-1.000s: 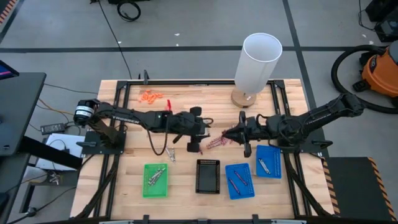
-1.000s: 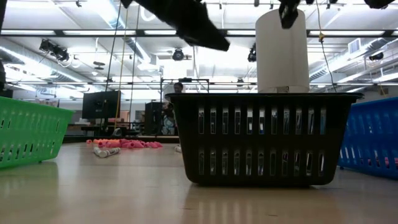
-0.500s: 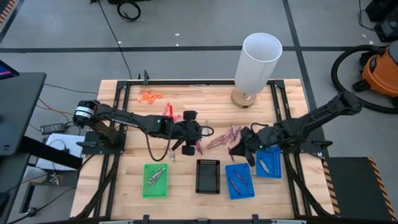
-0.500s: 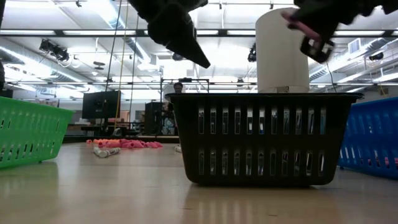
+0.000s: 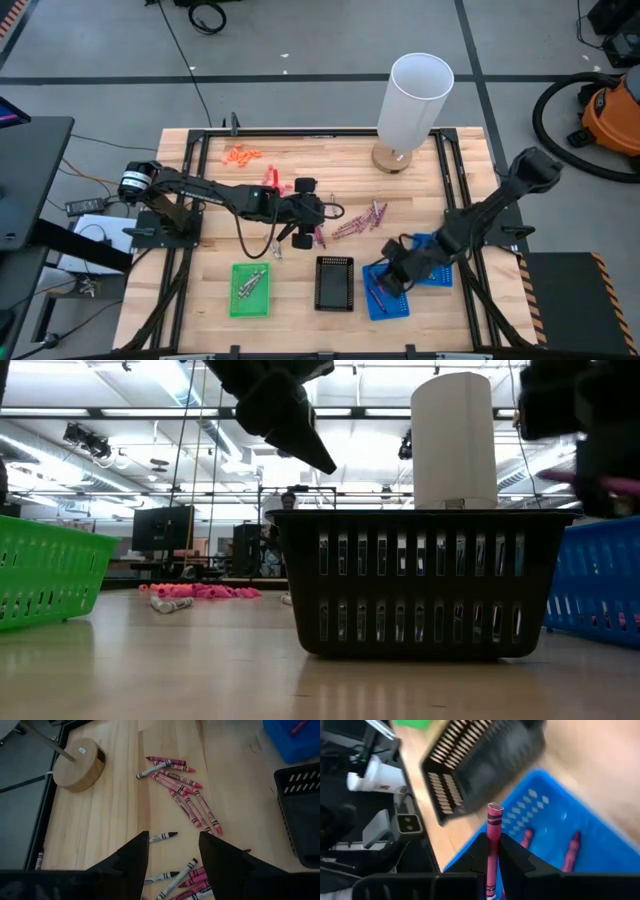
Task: Sort crayons
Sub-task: Put the red crayon into the left blue bin
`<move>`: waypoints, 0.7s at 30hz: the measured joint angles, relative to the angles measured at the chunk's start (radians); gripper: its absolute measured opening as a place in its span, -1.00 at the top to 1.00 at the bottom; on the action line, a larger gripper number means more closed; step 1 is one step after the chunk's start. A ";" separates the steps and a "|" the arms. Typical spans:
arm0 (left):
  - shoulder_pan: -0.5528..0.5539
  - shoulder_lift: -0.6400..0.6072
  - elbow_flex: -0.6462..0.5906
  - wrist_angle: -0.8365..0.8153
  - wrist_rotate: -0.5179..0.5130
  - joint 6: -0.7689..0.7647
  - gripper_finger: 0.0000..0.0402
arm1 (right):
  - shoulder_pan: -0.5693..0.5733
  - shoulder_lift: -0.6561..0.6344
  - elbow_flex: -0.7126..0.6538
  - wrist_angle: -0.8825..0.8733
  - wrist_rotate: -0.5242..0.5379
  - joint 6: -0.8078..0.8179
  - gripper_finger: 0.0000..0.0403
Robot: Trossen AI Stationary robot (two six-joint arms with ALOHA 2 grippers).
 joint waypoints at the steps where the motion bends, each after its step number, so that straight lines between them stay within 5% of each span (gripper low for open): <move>1: 0.000 0.000 0.000 0.001 0.000 0.008 0.08 | 0.013 0.017 0.000 0.000 0.002 0.032 0.83; 11: 0.000 0.014 -0.059 0.171 0.087 0.102 0.08 | 0.057 0.094 0.000 -0.003 0.016 0.153 0.80; 21: 0.010 0.014 -0.115 0.276 0.088 0.151 0.08 | 0.054 0.080 0.000 -0.002 -0.032 0.148 0.56</move>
